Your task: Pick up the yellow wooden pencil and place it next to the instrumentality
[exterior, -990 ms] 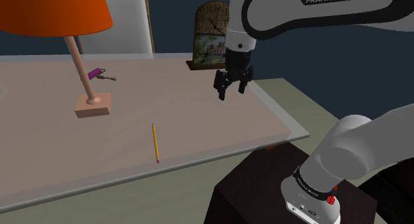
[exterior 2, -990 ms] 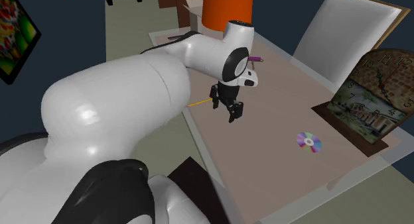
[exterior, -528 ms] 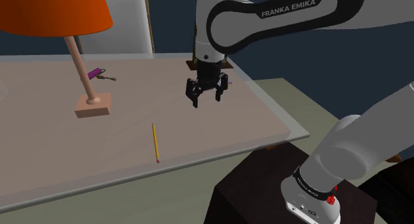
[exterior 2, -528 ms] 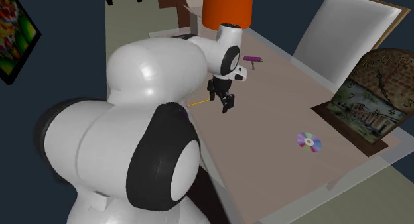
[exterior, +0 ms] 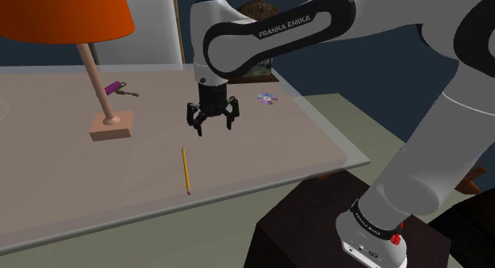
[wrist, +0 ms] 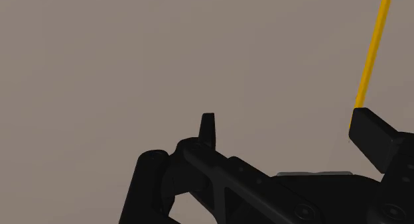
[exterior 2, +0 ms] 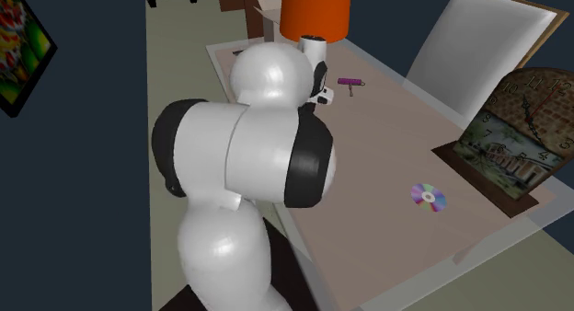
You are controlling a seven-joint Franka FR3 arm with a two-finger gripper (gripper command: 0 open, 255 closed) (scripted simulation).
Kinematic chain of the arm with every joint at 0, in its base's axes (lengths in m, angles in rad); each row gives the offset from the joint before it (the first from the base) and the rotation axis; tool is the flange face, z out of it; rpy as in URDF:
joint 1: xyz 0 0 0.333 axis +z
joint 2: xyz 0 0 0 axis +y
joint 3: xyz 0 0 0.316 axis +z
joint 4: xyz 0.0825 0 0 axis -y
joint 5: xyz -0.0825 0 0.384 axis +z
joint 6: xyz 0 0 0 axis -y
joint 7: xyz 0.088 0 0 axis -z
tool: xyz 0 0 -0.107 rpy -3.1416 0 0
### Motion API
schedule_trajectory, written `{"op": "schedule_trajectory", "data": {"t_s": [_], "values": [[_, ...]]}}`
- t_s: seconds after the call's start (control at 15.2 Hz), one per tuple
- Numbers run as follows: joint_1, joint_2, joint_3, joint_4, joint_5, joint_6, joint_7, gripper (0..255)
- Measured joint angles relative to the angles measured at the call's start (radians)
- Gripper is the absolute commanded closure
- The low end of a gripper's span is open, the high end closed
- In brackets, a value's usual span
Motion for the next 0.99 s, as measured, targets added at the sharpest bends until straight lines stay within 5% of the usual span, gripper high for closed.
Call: {"op": "schedule_trajectory", "data": {"t_s": [0.59, 0.99], "values": [[0.118, 0.382, -0.020, 0.363, -0.172, -0.019, 0.236, 0], [0.134, 0.426, -0.029, 0.349, -0.192, 0.035, 0.260, 0]]}}
